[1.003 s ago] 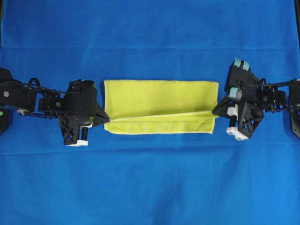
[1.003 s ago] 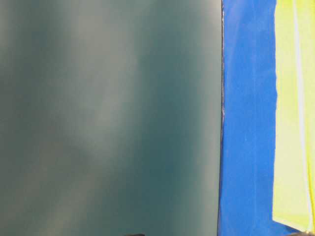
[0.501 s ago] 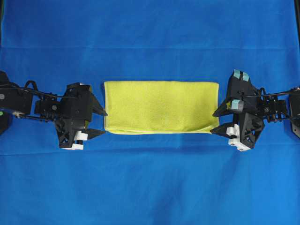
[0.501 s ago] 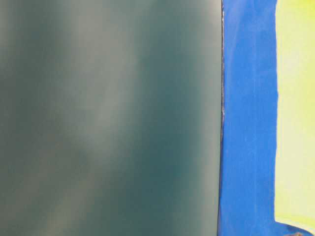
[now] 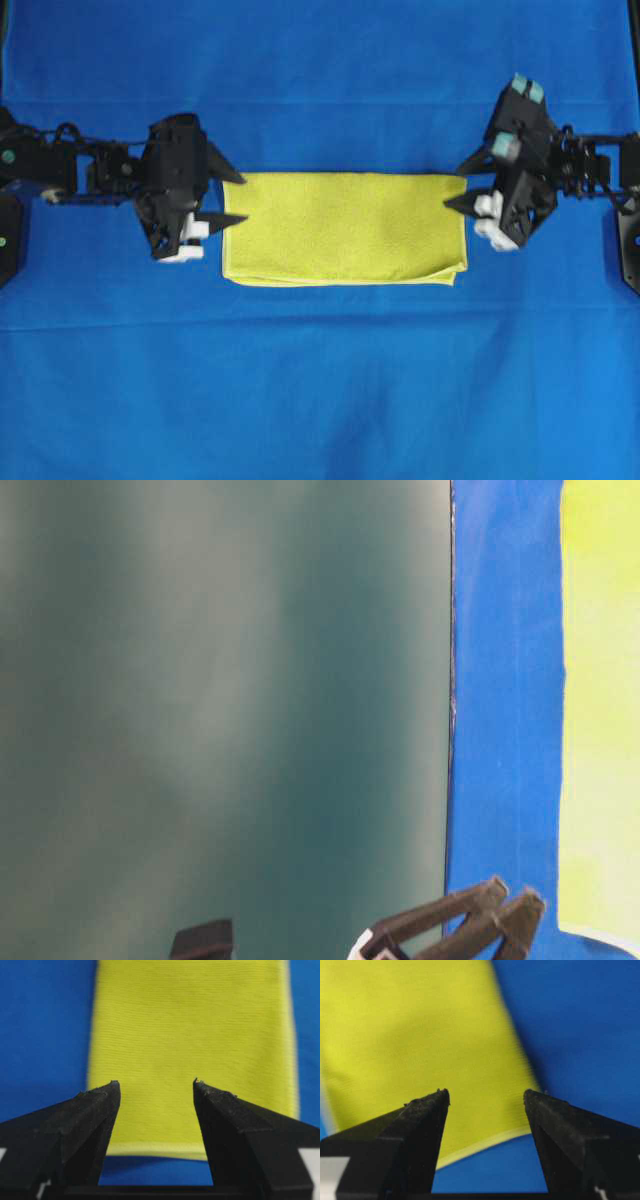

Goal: Fold the yellow towel.
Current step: 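Release corners and regrasp the folded towel's top-left and top-right corners, then lift the folded strip and rotate it vertical, left gripper swinging down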

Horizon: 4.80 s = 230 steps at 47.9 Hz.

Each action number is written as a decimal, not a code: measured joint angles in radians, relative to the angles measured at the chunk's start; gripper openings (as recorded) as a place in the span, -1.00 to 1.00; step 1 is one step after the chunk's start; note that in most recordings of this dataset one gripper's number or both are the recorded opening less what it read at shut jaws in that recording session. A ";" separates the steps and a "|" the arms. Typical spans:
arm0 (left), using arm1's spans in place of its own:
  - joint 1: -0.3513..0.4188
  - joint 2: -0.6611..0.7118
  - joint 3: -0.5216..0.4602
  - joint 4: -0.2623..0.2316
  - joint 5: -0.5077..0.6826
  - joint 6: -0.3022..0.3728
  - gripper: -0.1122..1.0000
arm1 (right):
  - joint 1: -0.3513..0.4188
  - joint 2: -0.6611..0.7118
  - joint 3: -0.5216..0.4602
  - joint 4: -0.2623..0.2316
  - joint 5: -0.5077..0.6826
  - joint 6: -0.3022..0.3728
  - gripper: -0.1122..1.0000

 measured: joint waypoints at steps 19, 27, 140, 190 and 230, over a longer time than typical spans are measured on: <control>0.112 0.152 -0.037 0.002 -0.012 0.020 0.23 | -0.072 0.175 -0.038 -0.044 0.003 0.002 0.33; 0.132 0.201 -0.037 0.002 -0.028 0.020 0.23 | -0.074 0.215 -0.044 -0.044 0.000 0.000 0.33; -0.262 -0.034 -0.311 0.002 0.135 0.021 -0.75 | -0.242 0.075 -0.403 -0.193 0.179 -0.003 -0.75; -0.265 0.399 -0.746 -0.003 0.048 0.110 -0.75 | -0.347 -0.092 -0.242 -0.255 0.207 0.003 -0.75; -0.273 0.293 -0.385 -0.003 -0.127 0.018 -0.75 | -0.275 0.344 -0.485 -0.262 0.000 -0.017 -0.75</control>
